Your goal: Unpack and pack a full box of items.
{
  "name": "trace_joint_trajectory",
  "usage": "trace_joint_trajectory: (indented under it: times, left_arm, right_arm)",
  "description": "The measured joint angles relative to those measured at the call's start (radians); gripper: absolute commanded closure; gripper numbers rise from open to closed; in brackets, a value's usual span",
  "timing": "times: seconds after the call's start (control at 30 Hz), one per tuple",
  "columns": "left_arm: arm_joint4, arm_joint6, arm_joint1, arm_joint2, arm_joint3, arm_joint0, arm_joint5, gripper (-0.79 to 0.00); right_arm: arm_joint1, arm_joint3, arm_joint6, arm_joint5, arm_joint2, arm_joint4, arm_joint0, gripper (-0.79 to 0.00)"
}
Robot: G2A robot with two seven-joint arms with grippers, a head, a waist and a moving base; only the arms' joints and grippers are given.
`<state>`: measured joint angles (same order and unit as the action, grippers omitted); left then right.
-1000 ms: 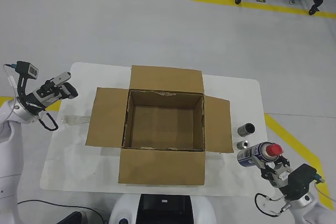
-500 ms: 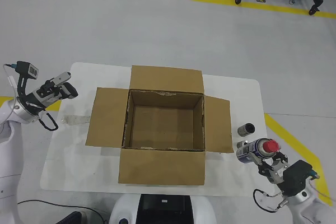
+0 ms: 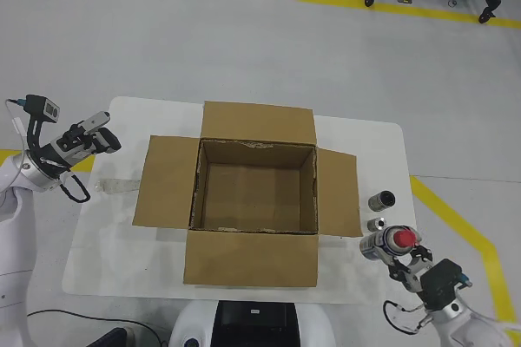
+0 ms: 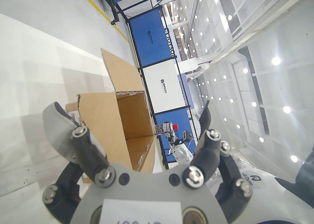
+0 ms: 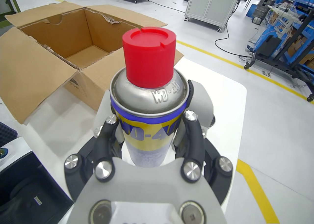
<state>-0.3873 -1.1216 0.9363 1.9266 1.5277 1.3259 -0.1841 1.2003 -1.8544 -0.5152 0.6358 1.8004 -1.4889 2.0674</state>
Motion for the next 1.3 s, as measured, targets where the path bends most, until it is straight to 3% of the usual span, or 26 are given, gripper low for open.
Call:
trace_joint_trajectory:
  times: [0.7, 1.1, 1.13, 1.17, 1.3]
  left_arm:
    - [0.0, 0.0, 0.0, 0.0, 0.0, 0.0, 0.0, -0.785]
    - [0.0, 0.0, 0.0, 0.0, 0.0, 0.0, 0.0, -0.785]
    - [0.0, 0.0, 0.0, 0.0, 0.0, 0.0, 0.0, -0.785]
    - [0.0, 0.0, 0.0, 0.0, 0.0, 0.0, 0.0, -0.785]
    - [0.0, 0.0, 0.0, 0.0, 0.0, 0.0, 0.0, -0.785]
  right_arm:
    - [-0.017, 0.227, -0.23, 0.005, -0.127, -0.168, -0.123, 0.0]
    - [-0.02, 0.334, -0.212, -0.016, -0.171, -0.125, -0.201, 0.0]
    - [-0.021, 0.338, -0.213, -0.017, -0.172, -0.125, -0.203, -0.018]
    - [-0.022, 0.343, -0.214, -0.018, -0.173, -0.125, -0.206, -0.108]
    - [-0.025, 0.364, -0.221, -0.025, -0.172, -0.119, -0.217, -0.262]
